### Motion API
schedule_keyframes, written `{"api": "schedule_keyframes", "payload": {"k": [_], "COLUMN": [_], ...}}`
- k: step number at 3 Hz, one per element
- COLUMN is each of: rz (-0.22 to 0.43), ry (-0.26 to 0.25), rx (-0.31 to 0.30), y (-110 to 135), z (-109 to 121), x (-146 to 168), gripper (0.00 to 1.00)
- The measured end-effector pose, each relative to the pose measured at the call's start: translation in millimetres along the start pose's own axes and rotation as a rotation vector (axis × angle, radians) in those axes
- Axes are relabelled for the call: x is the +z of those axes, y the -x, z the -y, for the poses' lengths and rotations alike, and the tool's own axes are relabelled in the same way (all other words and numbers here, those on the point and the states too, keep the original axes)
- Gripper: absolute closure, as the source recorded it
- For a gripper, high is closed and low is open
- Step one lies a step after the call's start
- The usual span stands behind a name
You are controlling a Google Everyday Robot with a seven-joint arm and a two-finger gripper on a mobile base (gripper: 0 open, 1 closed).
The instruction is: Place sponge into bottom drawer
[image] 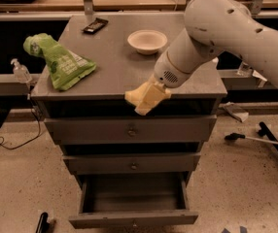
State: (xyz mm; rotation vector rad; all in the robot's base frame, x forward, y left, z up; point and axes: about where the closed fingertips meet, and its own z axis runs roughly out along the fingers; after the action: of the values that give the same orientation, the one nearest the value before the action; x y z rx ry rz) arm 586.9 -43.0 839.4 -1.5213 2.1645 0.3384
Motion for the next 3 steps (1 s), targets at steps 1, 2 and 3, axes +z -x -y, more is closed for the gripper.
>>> {"api": "schedule_keyframes", "payload": {"k": [1,2,3], "rz": [0.0,0.036,0.064], "ry": [0.0,0.002,0.001], "rx": [0.0,0.067,0.109], "y": [0.0,-10.6,-11.4], "z": [0.0,-6.7,-13.7], "x": [0.1,18.0,20.3], "gripper": [1.0,1.0,1.0]}}
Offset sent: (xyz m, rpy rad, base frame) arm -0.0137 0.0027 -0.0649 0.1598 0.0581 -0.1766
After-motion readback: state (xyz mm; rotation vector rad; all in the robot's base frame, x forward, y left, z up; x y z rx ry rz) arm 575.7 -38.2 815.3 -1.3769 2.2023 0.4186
